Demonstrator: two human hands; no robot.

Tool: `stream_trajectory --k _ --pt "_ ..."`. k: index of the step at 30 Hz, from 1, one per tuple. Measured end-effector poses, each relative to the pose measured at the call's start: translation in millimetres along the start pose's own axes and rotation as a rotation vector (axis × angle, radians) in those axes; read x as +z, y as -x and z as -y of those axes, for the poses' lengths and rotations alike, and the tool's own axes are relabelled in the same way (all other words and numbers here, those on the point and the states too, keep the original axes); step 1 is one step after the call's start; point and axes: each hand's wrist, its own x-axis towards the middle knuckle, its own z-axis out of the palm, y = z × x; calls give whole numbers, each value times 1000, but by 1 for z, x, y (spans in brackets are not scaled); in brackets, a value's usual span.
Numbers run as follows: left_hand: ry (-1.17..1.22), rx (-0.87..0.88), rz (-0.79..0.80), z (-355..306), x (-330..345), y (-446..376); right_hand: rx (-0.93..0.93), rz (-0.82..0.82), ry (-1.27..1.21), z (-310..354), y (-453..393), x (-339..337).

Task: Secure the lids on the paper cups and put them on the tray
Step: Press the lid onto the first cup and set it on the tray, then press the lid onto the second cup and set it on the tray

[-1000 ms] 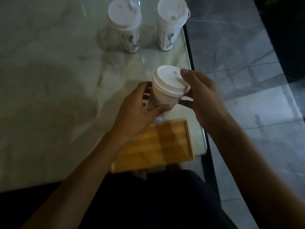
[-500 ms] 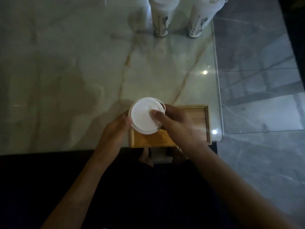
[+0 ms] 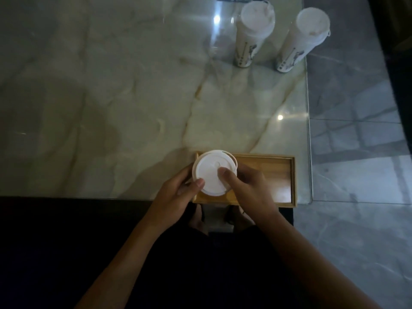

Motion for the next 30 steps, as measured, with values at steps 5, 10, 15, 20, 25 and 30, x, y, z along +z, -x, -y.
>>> stream_trajectory --k 5,10,15,20,25,30 --pt "-37 -46 -20 1 -1 -3 -4 20 8 -1 -2 -2" --pt "-72 -76 -39 -1 -6 -14 -24 60 24 3 -5 -9" --pt "-91 -62 -41 -12 -13 -32 -20 25 74 7 -10 -32" --pt "-229 55 -129 -45 -28 -83 -63 -102 117 27 -55 -76" --pt "-375 217 -108 -80 -26 -162 -220 -209 274 57 -131 -109" --pt "-482 270 -201 -97 -4 -252 -279 -277 295 77 -198 -109"
